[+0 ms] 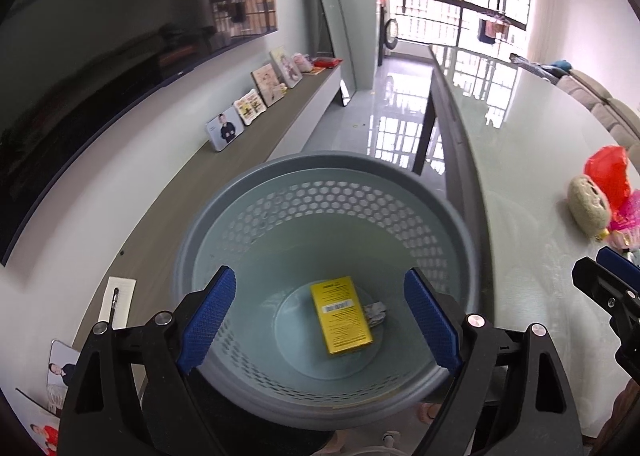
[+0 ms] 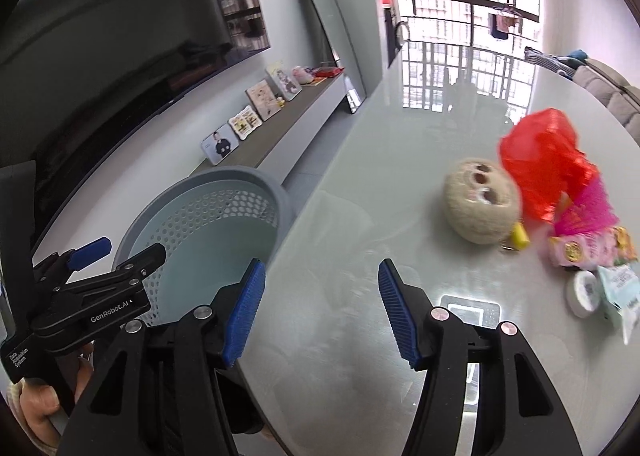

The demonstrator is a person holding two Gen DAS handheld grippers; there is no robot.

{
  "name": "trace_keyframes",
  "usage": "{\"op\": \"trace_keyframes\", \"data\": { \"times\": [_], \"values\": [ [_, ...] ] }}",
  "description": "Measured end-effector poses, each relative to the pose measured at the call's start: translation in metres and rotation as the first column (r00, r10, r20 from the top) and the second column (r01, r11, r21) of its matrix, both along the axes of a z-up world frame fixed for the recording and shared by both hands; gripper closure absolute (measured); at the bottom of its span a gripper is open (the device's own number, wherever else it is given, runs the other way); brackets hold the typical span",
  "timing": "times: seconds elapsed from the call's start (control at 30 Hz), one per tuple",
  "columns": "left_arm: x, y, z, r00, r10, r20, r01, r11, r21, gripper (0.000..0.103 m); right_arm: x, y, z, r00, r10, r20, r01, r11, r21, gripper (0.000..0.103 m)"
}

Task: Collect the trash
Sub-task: 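Move both open grippers back over the table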

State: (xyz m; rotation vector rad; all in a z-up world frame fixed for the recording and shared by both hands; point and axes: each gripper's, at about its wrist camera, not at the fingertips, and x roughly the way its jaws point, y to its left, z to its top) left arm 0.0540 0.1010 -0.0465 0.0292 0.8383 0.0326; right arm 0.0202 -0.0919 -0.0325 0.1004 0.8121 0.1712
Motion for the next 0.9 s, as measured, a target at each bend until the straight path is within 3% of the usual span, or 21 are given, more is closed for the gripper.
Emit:
{"op": "trace_keyframes", "data": {
  "times": [0.37,0.9],
  "values": [
    [-0.005,-0.068,0.011,0.986,-0.165,0.015,0.165,0.986,-0.014,0.018,-0.038,-0.068,0.012,0.986,-0.159,0.041,0.159,0.987,0.009,0.044],
    [-0.021,-0.167,0.024,0.934,-0.354,0.043,0.355,0.935,-0.013,0.018,-0.092,-0.154,0.021,0.934,-0.35,0.077,0.349,0.937,0.022,0.044]
  ]
}}
